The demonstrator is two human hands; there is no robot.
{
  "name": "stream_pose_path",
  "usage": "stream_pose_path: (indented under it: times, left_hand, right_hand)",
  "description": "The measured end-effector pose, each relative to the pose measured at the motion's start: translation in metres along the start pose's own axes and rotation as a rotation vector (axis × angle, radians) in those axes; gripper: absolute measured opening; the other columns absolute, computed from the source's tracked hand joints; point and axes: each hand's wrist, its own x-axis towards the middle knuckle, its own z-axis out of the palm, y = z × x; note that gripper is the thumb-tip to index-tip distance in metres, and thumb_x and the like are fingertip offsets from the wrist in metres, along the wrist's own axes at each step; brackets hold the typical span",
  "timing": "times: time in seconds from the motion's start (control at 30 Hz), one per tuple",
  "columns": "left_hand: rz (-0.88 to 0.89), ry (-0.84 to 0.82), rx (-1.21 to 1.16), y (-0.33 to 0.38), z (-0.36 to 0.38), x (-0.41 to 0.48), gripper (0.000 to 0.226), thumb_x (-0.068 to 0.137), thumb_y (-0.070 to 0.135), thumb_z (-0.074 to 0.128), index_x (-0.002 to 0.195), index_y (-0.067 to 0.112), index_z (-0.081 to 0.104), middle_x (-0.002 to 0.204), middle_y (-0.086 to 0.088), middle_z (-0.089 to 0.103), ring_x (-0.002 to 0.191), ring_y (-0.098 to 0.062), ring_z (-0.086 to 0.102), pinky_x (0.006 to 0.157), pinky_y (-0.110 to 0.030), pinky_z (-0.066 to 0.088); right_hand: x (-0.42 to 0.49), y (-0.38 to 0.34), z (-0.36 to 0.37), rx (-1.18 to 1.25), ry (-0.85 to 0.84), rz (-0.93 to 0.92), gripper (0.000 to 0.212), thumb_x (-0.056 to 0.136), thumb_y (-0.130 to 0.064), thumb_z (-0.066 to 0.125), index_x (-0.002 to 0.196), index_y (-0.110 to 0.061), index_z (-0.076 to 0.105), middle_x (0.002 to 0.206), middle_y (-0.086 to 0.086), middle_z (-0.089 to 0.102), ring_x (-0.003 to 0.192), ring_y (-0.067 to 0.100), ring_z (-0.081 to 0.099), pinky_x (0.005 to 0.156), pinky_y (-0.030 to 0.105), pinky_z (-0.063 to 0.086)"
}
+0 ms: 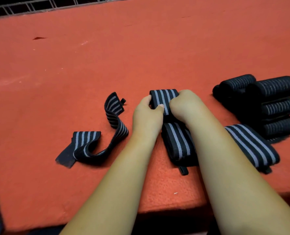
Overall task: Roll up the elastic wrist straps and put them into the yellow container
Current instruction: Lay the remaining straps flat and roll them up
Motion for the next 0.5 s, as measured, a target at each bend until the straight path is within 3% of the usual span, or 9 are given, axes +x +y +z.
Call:
stream_pose_path:
  times: [0.17, 0.33, 0.37, 0.5]
  left_hand:
    - [0.094, 0.073, 0.081, -0.008, 0.002, -0.006, 0.038, 0.099, 0.027, 0.072, 0.137, 0.027, 0.073, 0.124, 0.019, 0.075, 0.113, -0.003, 0.069, 0.102, -0.028, 0.053]
    - [0.102, 0.109, 0.126, -0.009, 0.004, -0.012, 0.027, 0.102, 0.028, 0.071, 0.128, 0.026, 0.077, 0.092, 0.025, 0.071, 0.080, 0.018, 0.063, 0.072, -0.003, 0.042]
    - [0.091, 0.110, 0.140, -0.009, 0.004, -0.012, 0.026, 0.103, 0.030, 0.070, 0.127, 0.026, 0.077, 0.095, 0.021, 0.074, 0.083, 0.014, 0.065, 0.071, -0.004, 0.042]
    - [0.031, 0.031, 0.275, -0.001, 0.000, -0.012, 0.030, 0.110, 0.036, 0.058, 0.131, 0.023, 0.075, 0.121, 0.001, 0.078, 0.113, -0.022, 0.069, 0.086, -0.031, 0.046]
  right_hand:
    - [0.007, 0.002, 0.005, -0.048, 0.031, -0.021, 0.029, 0.104, -0.015, 0.059, 0.130, -0.006, 0.067, 0.126, 0.015, 0.073, 0.105, 0.034, 0.067, 0.078, 0.031, 0.042]
    - [0.003, 0.004, 0.007, -0.048, 0.084, -0.047, 0.030, 0.108, -0.018, 0.060, 0.136, -0.006, 0.061, 0.133, 0.014, 0.069, 0.111, 0.033, 0.065, 0.079, 0.031, 0.040]
    - [0.002, 0.004, 0.008, -0.045, 0.099, -0.057, 0.032, 0.108, -0.019, 0.061, 0.136, -0.006, 0.060, 0.134, 0.014, 0.068, 0.114, 0.033, 0.065, 0.079, 0.031, 0.040]
    - [-0.003, 0.008, 0.016, -0.016, 0.138, -0.074, 0.032, 0.110, -0.021, 0.057, 0.140, -0.008, 0.059, 0.136, 0.013, 0.066, 0.122, 0.033, 0.065, 0.079, 0.032, 0.039]
